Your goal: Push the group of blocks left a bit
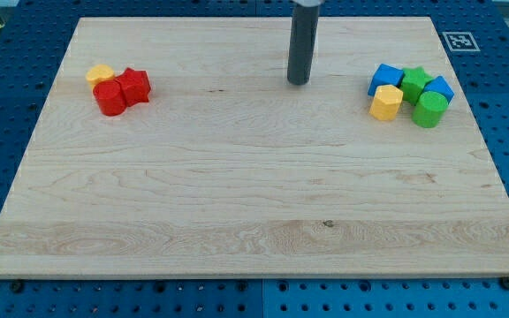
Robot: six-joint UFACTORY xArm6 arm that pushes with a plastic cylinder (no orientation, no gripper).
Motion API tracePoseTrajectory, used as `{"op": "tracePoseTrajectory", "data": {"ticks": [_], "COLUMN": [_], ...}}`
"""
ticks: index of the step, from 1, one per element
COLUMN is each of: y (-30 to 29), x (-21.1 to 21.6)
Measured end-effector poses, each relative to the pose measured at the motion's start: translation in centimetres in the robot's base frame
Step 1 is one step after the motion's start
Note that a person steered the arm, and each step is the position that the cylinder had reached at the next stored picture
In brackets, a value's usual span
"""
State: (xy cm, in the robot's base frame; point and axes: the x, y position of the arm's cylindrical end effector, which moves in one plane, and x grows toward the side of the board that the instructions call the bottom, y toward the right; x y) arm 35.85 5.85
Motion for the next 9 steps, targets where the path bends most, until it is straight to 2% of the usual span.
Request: {"op": "tracePoseTrajectory", "data": {"ticks": [1,2,3,5,9], "y": [0.0,0.0,0.0,0.0,0.0], "x": [2.5,2.5,2.1,-2.3,-1.0]}}
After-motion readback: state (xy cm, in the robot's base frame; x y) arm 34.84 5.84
